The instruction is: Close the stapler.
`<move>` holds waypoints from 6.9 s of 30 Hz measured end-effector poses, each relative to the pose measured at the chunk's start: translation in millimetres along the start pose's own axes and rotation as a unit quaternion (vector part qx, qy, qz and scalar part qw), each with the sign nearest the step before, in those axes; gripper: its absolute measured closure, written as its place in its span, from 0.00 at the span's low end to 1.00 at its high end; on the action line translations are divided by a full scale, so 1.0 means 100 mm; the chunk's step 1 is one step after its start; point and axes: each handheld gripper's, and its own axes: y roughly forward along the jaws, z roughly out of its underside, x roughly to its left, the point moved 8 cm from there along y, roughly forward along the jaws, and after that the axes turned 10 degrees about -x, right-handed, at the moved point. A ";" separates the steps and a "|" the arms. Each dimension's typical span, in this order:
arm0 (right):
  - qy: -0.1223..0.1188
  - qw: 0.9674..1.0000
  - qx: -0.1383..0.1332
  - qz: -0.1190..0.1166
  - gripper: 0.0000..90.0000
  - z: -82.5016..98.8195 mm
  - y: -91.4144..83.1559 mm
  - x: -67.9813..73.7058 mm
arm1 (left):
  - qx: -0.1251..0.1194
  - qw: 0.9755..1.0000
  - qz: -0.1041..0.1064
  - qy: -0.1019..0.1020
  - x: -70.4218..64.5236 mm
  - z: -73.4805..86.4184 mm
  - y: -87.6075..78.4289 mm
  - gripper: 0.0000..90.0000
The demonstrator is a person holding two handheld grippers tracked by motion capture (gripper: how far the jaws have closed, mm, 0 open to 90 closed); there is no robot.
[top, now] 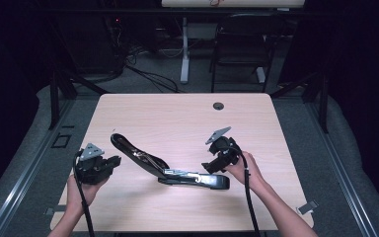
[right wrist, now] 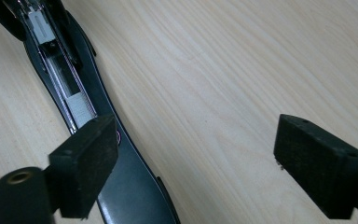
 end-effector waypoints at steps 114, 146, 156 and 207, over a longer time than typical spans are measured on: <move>0.023 0.977 -0.191 -0.089 1.00 -0.48 -0.42 0.37 | 0.015 0.983 0.165 0.084 -1.04 -0.09 0.74 0.99; 0.040 0.991 -0.123 -0.037 1.00 0.04 -0.42 0.12 | 0.045 0.981 0.168 0.086 -1.02 0.05 0.82 0.98; 0.023 0.995 -0.092 -0.033 1.00 0.16 -0.30 0.12 | 0.050 0.980 0.170 0.089 -1.04 0.07 0.83 0.98; 0.034 0.997 -0.066 -0.023 1.00 0.21 -0.51 0.00 | 0.066 0.990 0.117 0.053 -0.81 0.02 0.88 0.19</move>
